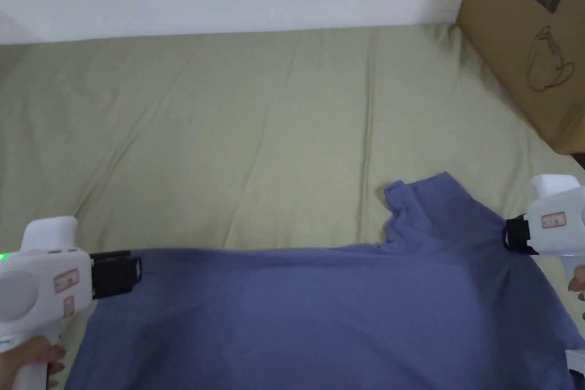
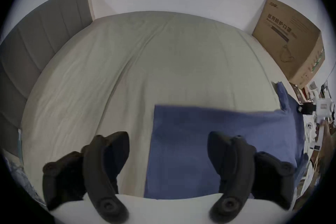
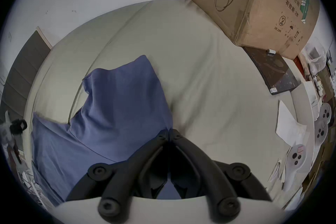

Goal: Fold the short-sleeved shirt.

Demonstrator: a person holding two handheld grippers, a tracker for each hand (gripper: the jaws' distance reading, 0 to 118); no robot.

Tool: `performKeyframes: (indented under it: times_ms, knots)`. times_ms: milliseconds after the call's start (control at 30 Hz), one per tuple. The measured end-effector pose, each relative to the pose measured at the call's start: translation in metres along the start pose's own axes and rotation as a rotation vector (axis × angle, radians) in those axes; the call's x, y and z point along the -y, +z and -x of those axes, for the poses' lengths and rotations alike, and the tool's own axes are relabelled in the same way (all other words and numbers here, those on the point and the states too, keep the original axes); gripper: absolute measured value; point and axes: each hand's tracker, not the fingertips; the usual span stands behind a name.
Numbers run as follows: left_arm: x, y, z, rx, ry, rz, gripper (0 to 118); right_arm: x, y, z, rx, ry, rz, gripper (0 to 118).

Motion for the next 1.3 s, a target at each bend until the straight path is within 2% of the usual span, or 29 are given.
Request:
performKeyframes:
  times_ms: [133, 300, 367, 400, 433, 467, 500, 633, 967, 1133, 1300]
  knots:
    - [-0.025, -0.04, -0.001, -0.073, -0.054, 0.041, 95, 0.001, -0.002, 0.001, 0.0, 0.005, 0.006, 0]
    - [-0.025, -0.074, 0.0, 0.007, 0.01, 0.14, 91, 0.001, -0.004, 0.001, -0.002, 0.002, 0.011, 0]
    - [-0.019, -0.078, -0.004, -0.032, -0.022, 0.129, 89, 0.001, -0.006, -0.001, -0.003, -0.006, 0.015, 0]
    - [-0.021, -0.071, -0.003, -0.021, -0.014, 0.123, 81, 0.001, -0.005, -0.001, -0.004, -0.011, 0.017, 0]
    - [-0.024, -0.064, -0.003, -0.017, -0.012, 0.113, 61, 0.001, -0.003, 0.0, -0.007, -0.013, 0.017, 0]
    - [-0.027, -0.058, -0.002, -0.023, -0.031, 0.101, 37, 0.001, -0.001, 0.0, -0.011, -0.014, 0.014, 0]
    - [-0.03, -0.054, 0.0, -0.025, -0.054, 0.112, 2, 0.0, 0.003, 0.0, -0.019, -0.016, 0.01, 0]
    - [-0.03, -0.025, -0.005, 0.018, -0.09, 0.099, 2, 0.0, 0.023, 0.003, -0.036, -0.022, -0.019, 0]
    - [-0.014, 0.09, 0.013, 0.061, -0.022, -0.057, 2, 0.025, 0.118, -0.002, -0.054, 0.002, -0.126, 0]
    - [0.033, 0.147, 0.025, 0.083, -0.023, -0.083, 2, 0.079, 0.173, -0.006, -0.057, 0.026, -0.145, 0]
    - [0.105, 0.177, 0.028, 0.061, -0.039, -0.047, 2, 0.163, 0.203, -0.009, -0.054, 0.053, -0.086, 0]
